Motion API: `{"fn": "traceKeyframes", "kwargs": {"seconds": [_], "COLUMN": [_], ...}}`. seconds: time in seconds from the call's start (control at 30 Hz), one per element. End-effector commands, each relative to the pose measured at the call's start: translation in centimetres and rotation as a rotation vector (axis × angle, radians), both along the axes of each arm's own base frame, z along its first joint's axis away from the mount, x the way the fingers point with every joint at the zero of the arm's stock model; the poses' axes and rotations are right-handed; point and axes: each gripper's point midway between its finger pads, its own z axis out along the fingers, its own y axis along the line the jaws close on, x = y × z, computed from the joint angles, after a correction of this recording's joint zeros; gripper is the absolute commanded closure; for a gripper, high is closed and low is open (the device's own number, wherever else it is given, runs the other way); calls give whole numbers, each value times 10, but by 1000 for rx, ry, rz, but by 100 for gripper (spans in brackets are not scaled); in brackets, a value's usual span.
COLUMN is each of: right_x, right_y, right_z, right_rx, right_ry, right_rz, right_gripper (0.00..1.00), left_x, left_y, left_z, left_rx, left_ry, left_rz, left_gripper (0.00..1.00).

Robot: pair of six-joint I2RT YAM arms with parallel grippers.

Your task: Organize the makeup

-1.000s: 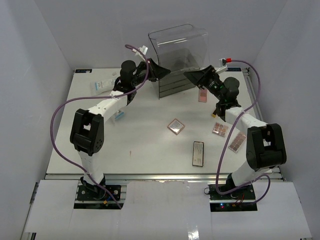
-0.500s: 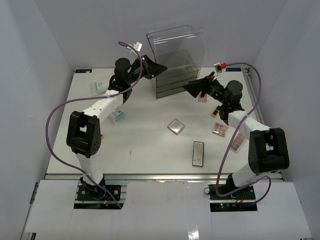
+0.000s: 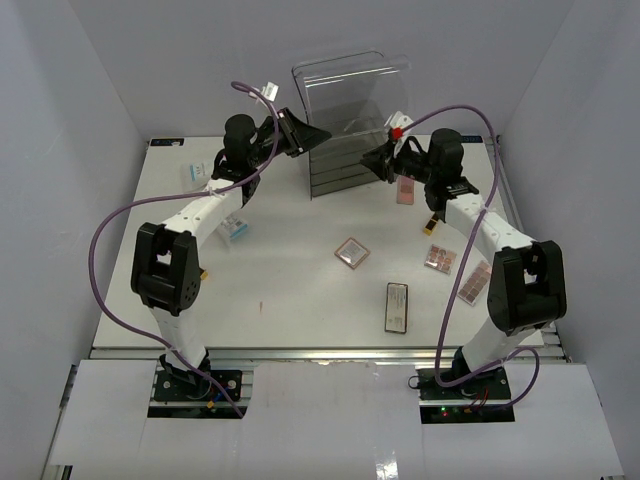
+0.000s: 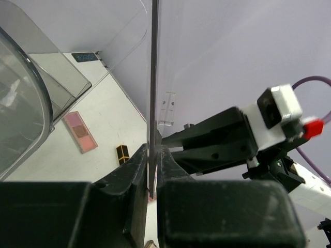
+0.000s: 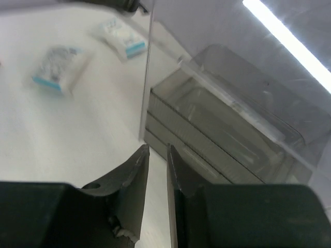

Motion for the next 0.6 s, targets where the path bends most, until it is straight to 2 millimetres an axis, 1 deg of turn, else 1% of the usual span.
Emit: {"fn": "traceKeyframes", "kwargs": {"seconds": [0.0,0.1,0.13,0.23,0.3,0.33,0.4,0.5,0.53,0.57], "right_x": [0,8,14,28,40,43,46,43,39,38], "right_y": [2,-1,-2,-1,-7,-8,-9,-11,-11,-13], "right_z": [-18,-18,-16,-7,16,22,25,36,47,41], "right_rx": [-324,-498,-557,-687,-711,-721,-746,-750,-730,-748], "right_ry": [-301,-502,-569,-737,-840,-882,-934,-1023,-1072,-1071], "right_rz": [81,39,16,-55,-174,-217,-263,-328,-360,-356], "right_gripper": [72,72,72,73,74,74,73,73,71,71], "left_x": [-11,-12,-12,-12,-12,-11,-11,-11,-12,-11], "left_y": [23,22,23,22,23,23,22,24,23,23], "left_z": [71,71,71,70,68,66,63,62,64,63], "left_rx": [-73,-80,-81,-85,-86,-86,-84,-83,-84,-84], "left_ry": [-141,-134,-132,-129,-121,-116,-109,-107,-108,-107], "left_rz": [47,43,42,41,42,42,40,48,47,48], "left_gripper": [92,92,92,92,92,92,92,91,91,91]}}
